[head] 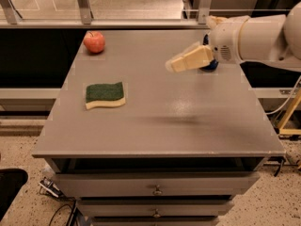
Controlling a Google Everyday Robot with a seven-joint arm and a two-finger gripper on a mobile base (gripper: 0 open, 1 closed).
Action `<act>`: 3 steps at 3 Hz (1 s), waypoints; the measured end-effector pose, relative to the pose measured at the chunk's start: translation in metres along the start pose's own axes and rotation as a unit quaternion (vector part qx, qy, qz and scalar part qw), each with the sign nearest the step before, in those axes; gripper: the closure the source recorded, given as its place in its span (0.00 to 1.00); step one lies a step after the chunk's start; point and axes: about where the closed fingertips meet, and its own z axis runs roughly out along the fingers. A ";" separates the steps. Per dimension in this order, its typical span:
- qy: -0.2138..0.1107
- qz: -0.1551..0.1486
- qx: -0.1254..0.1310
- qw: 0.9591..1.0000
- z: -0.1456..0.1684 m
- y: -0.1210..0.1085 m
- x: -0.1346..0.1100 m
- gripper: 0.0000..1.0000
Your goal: Pick apple
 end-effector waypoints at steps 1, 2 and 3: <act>-0.024 0.000 0.041 0.999 0.003 -0.019 -0.014 0.00; -0.024 0.000 0.041 0.999 0.003 -0.019 -0.015 0.00; -0.040 0.008 0.039 0.998 0.029 -0.020 -0.022 0.00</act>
Offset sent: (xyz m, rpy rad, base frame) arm 0.0168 -0.0040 0.0164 0.0292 -0.0650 -0.0609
